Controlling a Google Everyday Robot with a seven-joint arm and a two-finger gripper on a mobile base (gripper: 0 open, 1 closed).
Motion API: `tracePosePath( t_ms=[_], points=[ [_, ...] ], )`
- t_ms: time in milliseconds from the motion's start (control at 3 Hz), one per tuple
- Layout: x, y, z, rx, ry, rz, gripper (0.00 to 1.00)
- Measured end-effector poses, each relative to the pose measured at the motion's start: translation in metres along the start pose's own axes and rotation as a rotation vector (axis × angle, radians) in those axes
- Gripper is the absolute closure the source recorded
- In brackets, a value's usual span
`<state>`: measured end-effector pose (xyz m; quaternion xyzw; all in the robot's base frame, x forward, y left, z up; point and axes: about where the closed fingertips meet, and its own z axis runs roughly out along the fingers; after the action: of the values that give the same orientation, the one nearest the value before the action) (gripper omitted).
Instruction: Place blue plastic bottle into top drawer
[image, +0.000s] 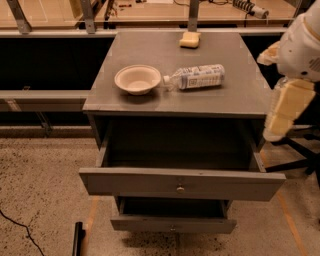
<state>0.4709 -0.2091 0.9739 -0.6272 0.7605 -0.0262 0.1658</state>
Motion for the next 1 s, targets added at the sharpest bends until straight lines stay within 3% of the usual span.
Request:
tracePosePath(
  t_ms=[667,1000],
  points=[
    [-0.055,-0.120,0.074,-0.035,-0.112,-0.222,0.00],
    [-0.058,-0.127,0.079,-0.026,-0.141,-0.218,0.00]
  ],
)
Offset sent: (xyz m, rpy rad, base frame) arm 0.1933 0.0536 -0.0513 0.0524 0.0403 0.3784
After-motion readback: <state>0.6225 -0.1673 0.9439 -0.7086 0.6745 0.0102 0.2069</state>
